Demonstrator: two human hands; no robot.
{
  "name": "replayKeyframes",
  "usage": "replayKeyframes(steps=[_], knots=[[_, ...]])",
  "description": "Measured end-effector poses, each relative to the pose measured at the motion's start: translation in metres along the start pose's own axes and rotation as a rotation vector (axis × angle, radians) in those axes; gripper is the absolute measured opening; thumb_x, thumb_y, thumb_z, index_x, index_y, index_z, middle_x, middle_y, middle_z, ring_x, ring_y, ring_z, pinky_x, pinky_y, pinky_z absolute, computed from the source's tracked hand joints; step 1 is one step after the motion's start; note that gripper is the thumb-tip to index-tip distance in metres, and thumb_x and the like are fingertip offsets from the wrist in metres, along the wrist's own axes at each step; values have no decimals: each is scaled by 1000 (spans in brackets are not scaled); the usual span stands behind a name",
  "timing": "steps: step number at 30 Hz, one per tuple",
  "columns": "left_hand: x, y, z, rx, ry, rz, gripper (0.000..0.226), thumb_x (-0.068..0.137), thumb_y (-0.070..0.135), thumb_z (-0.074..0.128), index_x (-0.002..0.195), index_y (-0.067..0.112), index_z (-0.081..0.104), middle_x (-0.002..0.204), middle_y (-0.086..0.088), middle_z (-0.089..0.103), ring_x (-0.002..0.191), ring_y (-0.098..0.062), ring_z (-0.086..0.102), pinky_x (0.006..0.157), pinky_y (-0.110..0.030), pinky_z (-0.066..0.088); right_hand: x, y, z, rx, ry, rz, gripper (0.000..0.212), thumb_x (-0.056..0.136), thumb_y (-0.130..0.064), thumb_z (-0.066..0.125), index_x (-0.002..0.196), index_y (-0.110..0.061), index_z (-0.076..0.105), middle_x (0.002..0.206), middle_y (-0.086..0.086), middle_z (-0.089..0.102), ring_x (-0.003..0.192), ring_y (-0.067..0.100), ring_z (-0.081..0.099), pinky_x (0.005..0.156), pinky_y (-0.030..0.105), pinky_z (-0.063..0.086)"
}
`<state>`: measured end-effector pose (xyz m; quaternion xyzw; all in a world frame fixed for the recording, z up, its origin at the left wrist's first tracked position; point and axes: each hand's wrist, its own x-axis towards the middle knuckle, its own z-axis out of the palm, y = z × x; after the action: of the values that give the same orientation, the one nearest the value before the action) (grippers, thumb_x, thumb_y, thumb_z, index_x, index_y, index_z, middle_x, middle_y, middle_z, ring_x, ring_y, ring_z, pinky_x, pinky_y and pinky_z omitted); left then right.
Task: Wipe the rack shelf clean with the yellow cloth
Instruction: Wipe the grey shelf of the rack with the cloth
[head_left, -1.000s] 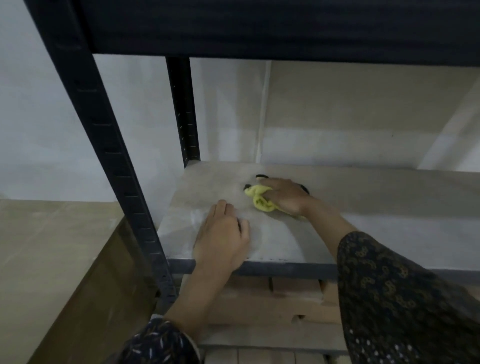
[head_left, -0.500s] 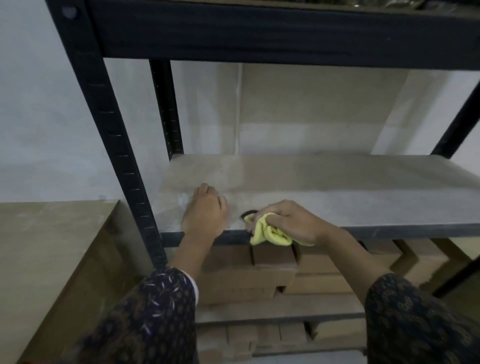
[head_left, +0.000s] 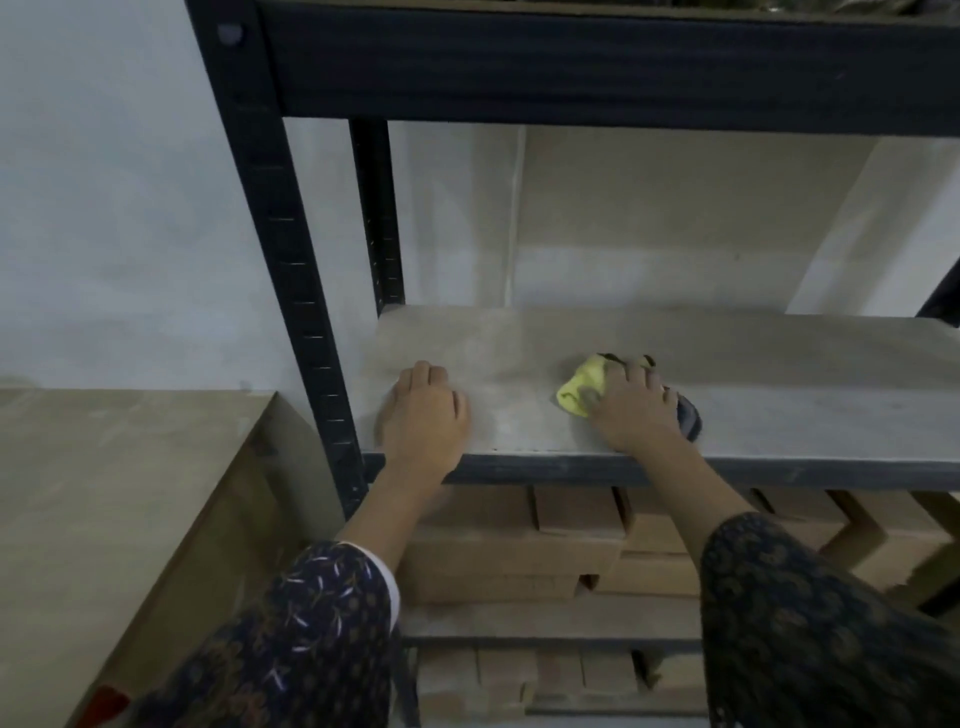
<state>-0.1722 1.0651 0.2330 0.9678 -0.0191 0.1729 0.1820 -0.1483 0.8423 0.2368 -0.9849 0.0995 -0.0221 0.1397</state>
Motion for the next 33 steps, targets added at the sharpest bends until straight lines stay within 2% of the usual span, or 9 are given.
replayKeyframes(steps=[8, 12, 16, 18, 21, 24, 27, 30, 33], knots=[[3, -11, 15, 22, -28, -57, 38, 94, 28, 29, 120, 4, 44, 121, -10, 44, 109, -25, 44, 87, -38, 45, 76, -32, 6, -47, -56, -49, 63, 100, -42, 32, 145, 2, 25, 152, 22, 25, 142, 39, 18, 114, 47, 24], [8, -11, 17, 20, -64, -90, 47, 96, 30, 25, 135, 5, 35, 141, -10, 35, 125, -24, 38, 94, -38, 45, 121, -53, 12, -68, -32, -165, 61, 99, -40, 36, 139, 6, 35, 144, 25, 37, 135, 39, 32, 113, 46, 26], [10, -11, 18, 9, -93, -107, 50, 96, 33, 23, 138, 6, 32, 143, -9, 32, 128, -24, 35, 96, -39, 44, 141, -78, 13, -136, 2, -342, 48, 101, -28, 38, 130, 9, 44, 132, 27, 48, 124, 38, 43, 111, 44, 25], [10, -11, 18, 14, -99, -111, 50, 96, 34, 23, 137, 7, 33, 142, -9, 32, 128, -24, 35, 96, -39, 44, 144, -91, 12, -116, 13, -433, 37, 100, -21, 39, 121, 8, 50, 122, 25, 53, 118, 40, 47, 101, 43, 32], [10, -11, 19, 25, -93, -103, 50, 95, 36, 23, 136, 7, 34, 142, -9, 33, 128, -24, 35, 95, -38, 45, 147, -107, 14, -52, -26, -503, 20, 95, -12, 45, 92, 5, 54, 90, 19, 54, 99, 38, 56, 79, 35, 36], [10, -10, 17, 24, -100, -117, 50, 96, 36, 24, 135, 8, 35, 141, -8, 33, 125, -24, 38, 93, -39, 45, 139, -116, 16, 55, -97, -549, 21, 91, -5, 49, 103, 8, 62, 107, 28, 63, 103, 39, 61, 82, 35, 43], [10, -10, 16, 4, -91, -125, 49, 95, 35, 24, 133, 8, 36, 137, -6, 34, 122, -23, 40, 89, -38, 46, 111, -118, 11, 103, -161, -613, 37, 98, -12, 47, 134, -5, 51, 140, 18, 49, 129, 29, 46, 97, 24, 28], [8, -10, 17, -37, -9, -142, 51, 92, 34, 26, 135, 8, 32, 134, -7, 36, 116, -22, 43, 81, -36, 45, 86, -111, 9, 154, -238, -637, 41, 99, -17, 46, 140, -15, 48, 149, 9, 41, 137, 24, 39, 103, 24, 28], [5, -9, 15, -117, 35, -134, 60, 94, 31, 31, 147, 7, 14, 151, -10, 21, 134, -22, 29, 99, -37, 39, 57, -97, 9, 241, -316, -604, 39, 99, -21, 46, 137, -25, 52, 151, 1, 40, 136, 22, 38, 112, 33, 29]])
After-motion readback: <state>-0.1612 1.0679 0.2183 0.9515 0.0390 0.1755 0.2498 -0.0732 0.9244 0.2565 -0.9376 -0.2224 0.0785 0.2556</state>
